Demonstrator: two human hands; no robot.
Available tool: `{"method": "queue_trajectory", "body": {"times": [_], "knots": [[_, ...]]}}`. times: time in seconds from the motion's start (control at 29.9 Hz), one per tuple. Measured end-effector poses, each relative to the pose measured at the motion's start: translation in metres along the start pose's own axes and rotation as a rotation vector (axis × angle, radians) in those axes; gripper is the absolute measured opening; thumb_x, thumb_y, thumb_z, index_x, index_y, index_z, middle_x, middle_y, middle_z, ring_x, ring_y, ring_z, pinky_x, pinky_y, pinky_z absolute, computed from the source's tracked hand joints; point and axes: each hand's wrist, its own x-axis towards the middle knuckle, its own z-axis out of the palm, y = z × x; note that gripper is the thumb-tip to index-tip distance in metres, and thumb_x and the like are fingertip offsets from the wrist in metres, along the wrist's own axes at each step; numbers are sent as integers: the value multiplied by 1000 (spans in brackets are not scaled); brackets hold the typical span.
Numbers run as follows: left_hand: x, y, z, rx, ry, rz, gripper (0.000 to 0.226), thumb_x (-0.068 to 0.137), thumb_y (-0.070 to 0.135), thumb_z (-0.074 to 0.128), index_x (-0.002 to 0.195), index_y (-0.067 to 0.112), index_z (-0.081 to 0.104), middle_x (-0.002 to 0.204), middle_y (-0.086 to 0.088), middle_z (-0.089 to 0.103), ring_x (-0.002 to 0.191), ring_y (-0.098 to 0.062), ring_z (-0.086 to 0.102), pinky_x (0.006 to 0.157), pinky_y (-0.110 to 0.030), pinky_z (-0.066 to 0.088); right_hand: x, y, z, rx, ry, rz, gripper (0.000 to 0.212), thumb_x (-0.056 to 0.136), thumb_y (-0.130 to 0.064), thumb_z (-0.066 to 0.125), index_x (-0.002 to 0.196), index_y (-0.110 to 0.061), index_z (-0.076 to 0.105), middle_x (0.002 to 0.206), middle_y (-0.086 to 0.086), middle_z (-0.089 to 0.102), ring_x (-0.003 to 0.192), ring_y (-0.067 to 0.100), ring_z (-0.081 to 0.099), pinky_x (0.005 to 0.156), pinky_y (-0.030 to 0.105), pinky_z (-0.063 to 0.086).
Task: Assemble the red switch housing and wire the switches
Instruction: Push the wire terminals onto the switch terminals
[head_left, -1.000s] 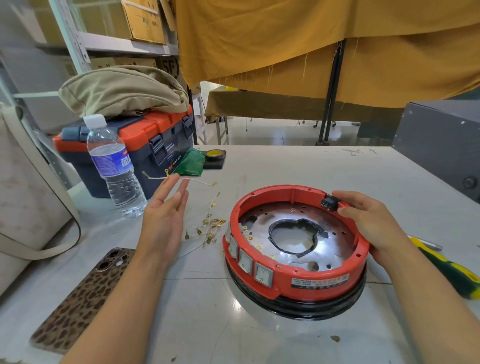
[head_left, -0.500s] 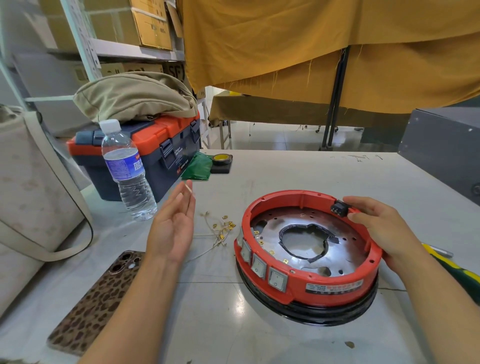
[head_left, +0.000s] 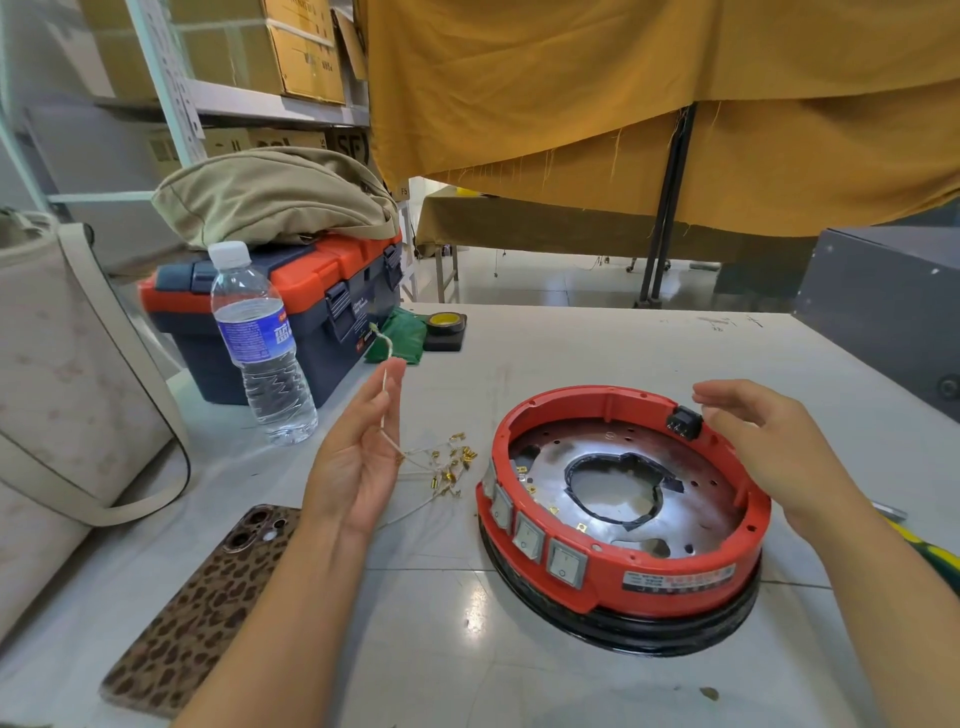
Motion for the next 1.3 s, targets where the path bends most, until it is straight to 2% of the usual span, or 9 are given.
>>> {"method": "queue_trajectory", "body": {"times": [0.2, 0.33, 0.43, 0.57, 0.74, 0.84, 0.97, 1.17, 1.3], "knots": [[-1, 5, 3, 14, -70, 10, 29, 80, -4, 50, 97, -2, 73, 126, -20, 61, 103, -13, 67, 76, -17, 55, -3, -14, 1, -25, -26, -83, 26, 92, -7, 54, 104, -27, 65, 106, -11, 67, 97, 2, 58, 78, 15, 40], [-3, 7, 9, 9, -118, 28, 30, 81, -3, 47, 95, -1, 74, 110, -15, 70, 100, -14, 69, 77, -19, 56, -5, -28, 6, -70, -99, -149, 25, 92, -10, 55, 106, -28, 64, 103, -16, 67, 91, -9, 57, 70, 5, 40], [-5, 12, 19, 3, -161, 28, 31, 81, -1, 47, 89, 4, 76, 102, -12, 72, 92, -13, 71, 74, -19, 56, -7, -44, 13, -78, -187, -208, 23, 92, -11, 57, 108, -25, 65, 100, -15, 68, 92, -6, 59, 70, 0, 41], [-7, 10, 40, -6, -243, -12, 30, 83, -1, 45, 94, 5, 73, 91, -7, 72, 81, -10, 70, 68, -17, 56, -10, -66, 25, -100, -346, -301, 22, 92, -17, 59, 110, -28, 63, 99, -16, 67, 93, -6, 60, 75, 1, 42], [-4, -7, 70, 6, -266, -64, 21, 80, 0, 49, 92, 4, 66, 95, -10, 74, 89, -20, 72, 70, -26, 58, -11, -90, 45, -129, -598, -356, 20, 91, -22, 61, 105, -36, 63, 107, -19, 64, 94, -7, 60, 80, 10, 51], [1, -16, 80, 74, -290, -85, 16, 80, 3, 50, 95, 8, 55, 102, -12, 73, 96, -21, 70, 73, -27, 58, -10, -100, 57, -147, -696, -401, 20, 91, -15, 60, 99, -33, 66, 123, -15, 58, 104, 1, 59, 87, 25, 54], [8, -23, 86, 100, -290, -113, 15, 82, 4, 51, 96, 9, 53, 107, -12, 72, 100, -21, 69, 78, -27, 58, -4, -102, 63, -164, -725, -425, 23, 92, -13, 58, 99, -34, 67, 138, -14, 48, 118, 8, 53, 100, 28, 45], [17, -32, 95, 92, -302, -118, 18, 81, 1, 51, 98, 9, 51, 106, -13, 72, 100, -24, 69, 80, -30, 58, 6, -95, 63, 27, -659, -319, 15, 87, -11, 66, 101, -15, 68, 99, -2, 72, 94, 8, 67, 94, 33, 51], [19, -37, 93, 120, -305, -97, 20, 80, 1, 52, 100, 7, 51, 105, -16, 71, 100, -26, 69, 80, -31, 58, 10, -91, 66, 96, -603, -272, 6, 88, -17, 65, 92, -15, 70, 86, 3, 74, 79, 14, 71, 76, 27, 58]]}}
